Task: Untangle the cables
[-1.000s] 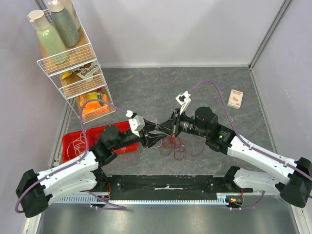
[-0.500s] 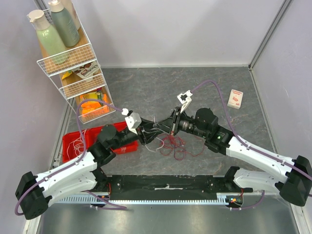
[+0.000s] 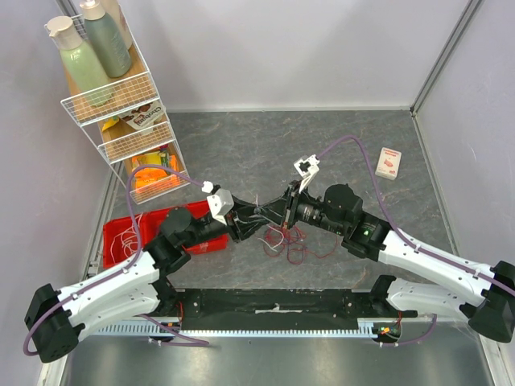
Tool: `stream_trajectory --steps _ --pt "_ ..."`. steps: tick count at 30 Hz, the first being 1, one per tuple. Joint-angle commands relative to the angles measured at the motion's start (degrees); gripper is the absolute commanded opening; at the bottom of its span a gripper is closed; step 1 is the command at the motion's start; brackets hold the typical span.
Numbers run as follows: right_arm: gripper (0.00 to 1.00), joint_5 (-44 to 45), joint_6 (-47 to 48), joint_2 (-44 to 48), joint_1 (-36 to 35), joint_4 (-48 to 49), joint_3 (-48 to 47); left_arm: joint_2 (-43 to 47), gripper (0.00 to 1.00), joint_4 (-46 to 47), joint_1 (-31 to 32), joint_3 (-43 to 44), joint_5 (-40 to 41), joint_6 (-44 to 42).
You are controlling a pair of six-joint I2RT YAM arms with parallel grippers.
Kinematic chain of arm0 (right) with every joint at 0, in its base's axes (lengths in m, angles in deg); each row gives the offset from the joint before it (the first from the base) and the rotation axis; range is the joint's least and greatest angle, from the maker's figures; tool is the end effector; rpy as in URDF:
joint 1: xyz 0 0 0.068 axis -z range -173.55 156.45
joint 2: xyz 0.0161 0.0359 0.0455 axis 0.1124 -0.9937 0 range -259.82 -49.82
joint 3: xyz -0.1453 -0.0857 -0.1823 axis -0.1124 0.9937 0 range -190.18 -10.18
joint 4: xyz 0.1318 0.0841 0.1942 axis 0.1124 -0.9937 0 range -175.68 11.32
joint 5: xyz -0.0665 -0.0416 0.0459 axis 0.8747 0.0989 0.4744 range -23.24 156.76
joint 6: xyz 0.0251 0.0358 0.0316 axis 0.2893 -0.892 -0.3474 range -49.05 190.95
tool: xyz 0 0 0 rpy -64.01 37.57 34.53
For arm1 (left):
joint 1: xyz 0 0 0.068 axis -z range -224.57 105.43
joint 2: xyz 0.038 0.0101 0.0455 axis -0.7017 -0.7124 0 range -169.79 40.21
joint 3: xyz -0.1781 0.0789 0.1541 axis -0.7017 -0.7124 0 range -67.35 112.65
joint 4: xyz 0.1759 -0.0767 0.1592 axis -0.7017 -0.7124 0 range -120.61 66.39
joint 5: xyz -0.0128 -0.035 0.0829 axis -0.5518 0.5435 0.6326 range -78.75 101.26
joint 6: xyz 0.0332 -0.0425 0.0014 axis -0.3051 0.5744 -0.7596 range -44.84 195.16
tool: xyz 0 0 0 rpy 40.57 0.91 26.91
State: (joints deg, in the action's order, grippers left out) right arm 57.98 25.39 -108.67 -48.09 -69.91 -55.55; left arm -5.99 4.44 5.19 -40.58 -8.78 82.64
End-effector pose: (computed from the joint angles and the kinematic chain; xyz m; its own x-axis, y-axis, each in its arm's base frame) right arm 0.1378 0.2027 0.3130 -0.6711 0.2741 -0.6889 -0.5915 0.3623 0.7204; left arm 0.1197 -0.1604 0.2812 -0.0257 -0.1589 -0.9870 0.9406 0.3305 -0.0777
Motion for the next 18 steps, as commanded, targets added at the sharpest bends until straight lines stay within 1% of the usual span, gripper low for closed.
stream_trajectory --steps 1,3,4,8,10,11,12,13,16,18 --pt "0.00 0.96 1.36 -0.47 0.05 1.06 -1.40 -0.39 0.20 5.61 0.69 2.06 -3.61 1.12" --pt "0.00 0.60 0.30 -0.56 0.05 2.73 -0.52 -0.30 0.34 6.04 0.69 1.89 -3.88 1.74" --pt "0.00 0.34 -0.22 -0.56 -0.04 3.43 -0.25 -0.21 0.39 6.40 0.60 1.63 -3.53 2.09" --pt "0.00 -0.45 -0.93 -0.83 -0.04 4.76 0.01 0.23 0.41 6.49 0.60 1.19 -1.41 2.27" --pt "0.00 1.21 -0.85 -0.48 0.05 3.97 0.01 0.14 0.45 6.31 0.60 1.27 -1.24 2.53" --pt "0.00 2.00 -0.93 -0.04 -0.04 3.71 0.10 0.05 0.52 5.96 0.60 1.45 -1.06 2.79" --pt "0.00 2.97 -1.11 0.31 0.05 3.62 0.27 -0.12 0.65 5.87 0.60 1.62 -1.06 3.06" --pt "0.00 5.32 -1.20 1.71 -0.04 3.36 0.89 -0.21 0.71 5.35 0.60 1.80 -1.50 2.89" --pt "0.00 7.98 -1.28 3.47 0.05 2.13 1.07 -0.21 0.73 4.73 0.60 2.06 -2.03 2.45" --pt "0.00 8.16 -1.37 3.74 0.05 2.03 1.16 -0.21 0.69 4.90 0.60 1.98 -1.77 2.36"
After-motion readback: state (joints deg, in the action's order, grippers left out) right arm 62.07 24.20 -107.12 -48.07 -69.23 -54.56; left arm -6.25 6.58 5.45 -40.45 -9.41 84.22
